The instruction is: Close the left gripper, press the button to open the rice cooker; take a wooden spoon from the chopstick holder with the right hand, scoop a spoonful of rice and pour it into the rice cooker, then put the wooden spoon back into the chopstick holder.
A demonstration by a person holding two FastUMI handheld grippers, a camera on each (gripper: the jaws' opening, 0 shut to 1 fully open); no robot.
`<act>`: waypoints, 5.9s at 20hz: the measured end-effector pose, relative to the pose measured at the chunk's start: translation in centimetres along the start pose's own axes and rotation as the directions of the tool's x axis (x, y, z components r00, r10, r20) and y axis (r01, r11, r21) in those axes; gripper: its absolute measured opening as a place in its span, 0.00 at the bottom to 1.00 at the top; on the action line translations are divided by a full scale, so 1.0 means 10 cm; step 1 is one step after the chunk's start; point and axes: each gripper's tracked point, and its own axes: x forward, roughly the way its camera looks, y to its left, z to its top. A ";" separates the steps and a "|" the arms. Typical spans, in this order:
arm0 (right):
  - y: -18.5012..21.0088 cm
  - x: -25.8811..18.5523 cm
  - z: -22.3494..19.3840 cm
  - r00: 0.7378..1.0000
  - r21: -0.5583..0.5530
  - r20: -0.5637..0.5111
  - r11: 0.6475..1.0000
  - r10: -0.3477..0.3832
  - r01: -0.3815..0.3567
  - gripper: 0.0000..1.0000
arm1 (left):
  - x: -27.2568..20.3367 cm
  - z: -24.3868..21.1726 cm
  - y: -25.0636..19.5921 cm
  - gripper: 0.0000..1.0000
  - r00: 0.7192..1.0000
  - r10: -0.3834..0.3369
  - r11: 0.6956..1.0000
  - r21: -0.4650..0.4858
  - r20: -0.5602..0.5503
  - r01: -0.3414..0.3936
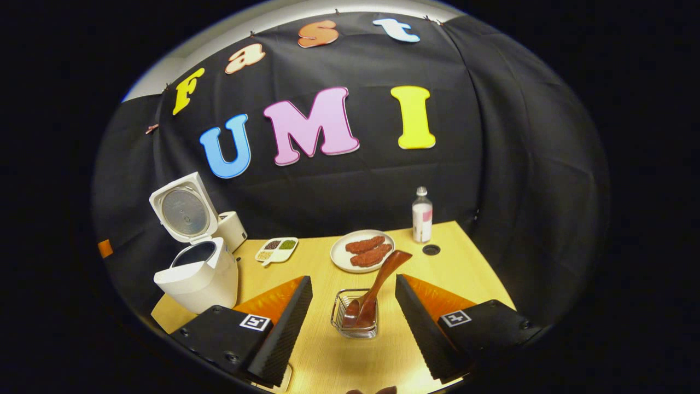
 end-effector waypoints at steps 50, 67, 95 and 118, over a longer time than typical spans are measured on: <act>1.68 -0.88 -0.06 0.975 -0.009 0.108 0.981 0.194 -0.195 0.06 | -0.53 -0.45 0.47 0.95 0.996 -0.003 1.000 0.013 -0.089 0.004; 1.98 -0.51 -1.76 0.988 -0.238 -0.142 0.971 -0.052 0.017 0.06 | -0.66 -0.48 0.95 0.95 0.994 -0.082 0.997 -0.002 -0.079 0.082; 2.00 -0.69 -0.44 0.997 0.743 0.069 0.665 0.040 -0.078 0.06 | -0.63 -0.44 1.11 0.95 0.996 -0.057 0.998 -0.041 -0.071 0.054; 4.34 1.16 0.91 0.980 0.548 0.141 0.813 0.143 -0.198 0.06 | -0.52 -0.62 1.63 0.95 0.997 -0.011 0.998 -0.058 -0.075 0.007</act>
